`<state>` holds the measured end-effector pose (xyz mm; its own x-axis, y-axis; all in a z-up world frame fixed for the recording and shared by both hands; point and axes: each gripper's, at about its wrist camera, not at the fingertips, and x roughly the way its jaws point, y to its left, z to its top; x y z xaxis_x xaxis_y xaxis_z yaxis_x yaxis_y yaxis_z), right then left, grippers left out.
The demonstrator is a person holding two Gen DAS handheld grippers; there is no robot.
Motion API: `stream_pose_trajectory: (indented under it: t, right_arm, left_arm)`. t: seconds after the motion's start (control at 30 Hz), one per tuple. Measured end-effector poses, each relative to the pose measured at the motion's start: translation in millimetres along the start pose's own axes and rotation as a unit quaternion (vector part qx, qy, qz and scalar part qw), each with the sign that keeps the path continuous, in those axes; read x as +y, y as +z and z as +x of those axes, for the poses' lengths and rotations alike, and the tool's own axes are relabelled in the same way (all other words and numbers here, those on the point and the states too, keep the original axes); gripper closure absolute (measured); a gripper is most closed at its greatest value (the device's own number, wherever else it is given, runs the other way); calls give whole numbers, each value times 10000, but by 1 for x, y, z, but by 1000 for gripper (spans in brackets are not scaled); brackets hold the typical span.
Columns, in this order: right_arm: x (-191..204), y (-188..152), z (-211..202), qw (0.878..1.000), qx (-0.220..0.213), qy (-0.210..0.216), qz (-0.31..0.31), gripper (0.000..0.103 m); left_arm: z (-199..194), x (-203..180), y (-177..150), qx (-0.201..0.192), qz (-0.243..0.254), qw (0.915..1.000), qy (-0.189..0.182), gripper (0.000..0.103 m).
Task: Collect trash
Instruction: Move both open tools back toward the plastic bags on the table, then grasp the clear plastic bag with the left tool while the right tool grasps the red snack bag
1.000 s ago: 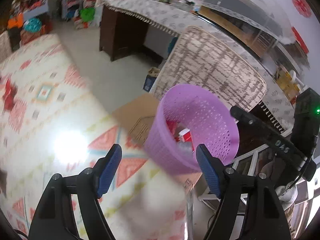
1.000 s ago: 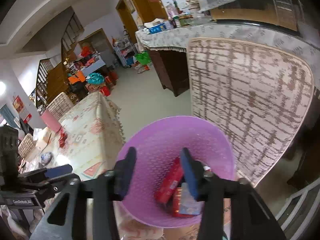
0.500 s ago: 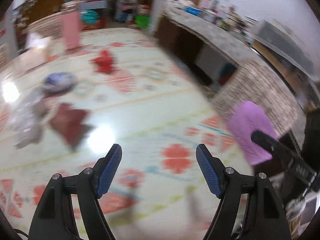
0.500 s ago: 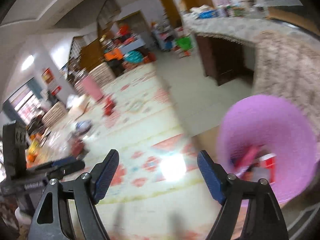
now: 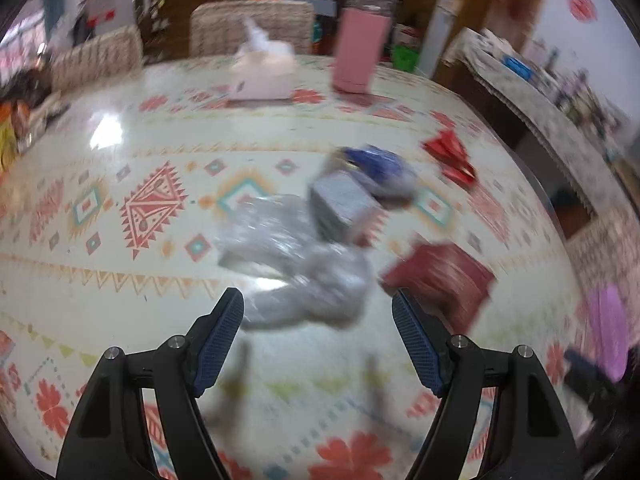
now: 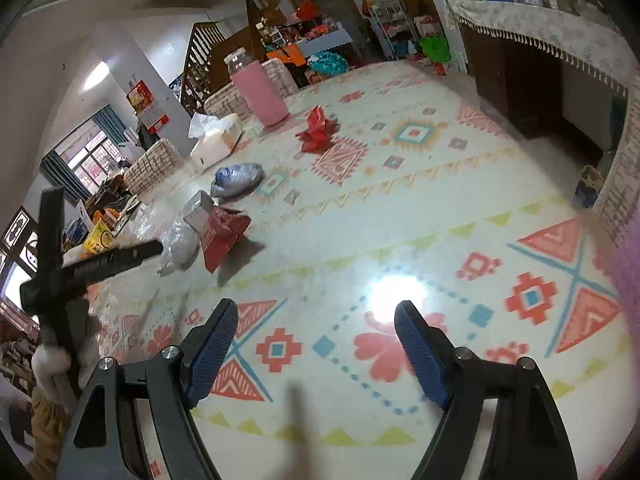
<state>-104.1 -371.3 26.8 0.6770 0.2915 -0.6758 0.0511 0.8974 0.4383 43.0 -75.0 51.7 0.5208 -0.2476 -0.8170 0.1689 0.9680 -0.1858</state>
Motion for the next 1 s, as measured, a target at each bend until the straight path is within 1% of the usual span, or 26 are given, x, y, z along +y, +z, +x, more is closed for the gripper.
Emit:
stream_pose_trajectory:
  t: [0.13, 0.27, 0.3, 0.33, 0.4, 0.47, 0.5, 0.53, 0.57, 0.63, 0.73, 0.8, 0.83, 0.9, 1.0]
  right_arm:
    - [-1, -2, 10, 10000, 63, -38, 41, 19]
    - [0, -2, 11, 10000, 43, -57, -8, 18]
    - [1, -2, 11, 10000, 35, -73, -26, 18]
    - [2, -2, 11, 9999, 30, -96, -55, 17]
    - [6, -3, 12, 9998, 29, -153, -124, 16]
    - [9, -4, 13, 9996, 35, -218, -197, 16]
    - [9, -4, 13, 9995, 39, -232, -219, 15]
    - [10, -5, 13, 9994, 40, -245, -231, 15]
    - [10, -5, 13, 9994, 40, -260, -244, 14]
    - [11, -5, 14, 9992, 41, -290, -267, 14]
    - [14, -5, 16, 9985, 100, -397, -360, 14]
    - [20, -1, 20, 9977, 248, -448, -439, 13]
    - [22, 2, 24, 9978, 330, -364, -447, 13]
    - [32, 10, 29, 9977, 394, -261, -493, 13]
    - [60, 28, 40, 9947, 386, -264, -911, 13]
  left_arm:
    - [21, 15, 12, 95, -349, 9990, -268, 27]
    - [37, 12, 12, 198, -342, 9987, -335, 25]
    - [40, 11, 11, 227, -331, 9986, -337, 24]
    - [39, 7, 9, 124, -253, 9992, -272, 22]
    - [41, 4, 9, 115, -198, 9996, -151, 21]
    - [41, 3, 7, 67, -176, 9997, -126, 21]
    - [41, 3, 6, 71, -149, 9998, -115, 24]
    - [39, 4, 6, 93, -117, 9999, -69, 44]
    - [37, 5, 6, 113, -106, 9998, -121, 63]
    - [35, 12, 5, 178, -250, 9988, -389, 64]
    - [27, 18, 3, 115, -319, 9977, -589, 64]
    - [22, 24, 3, 41, -397, 9966, -718, 64]
    - [18, 27, 3, -2, -440, 9960, -783, 64]
    - [14, 32, 4, -66, -527, 9946, -893, 64]
    - [12, 36, 4, -70, -599, 9938, -935, 64]
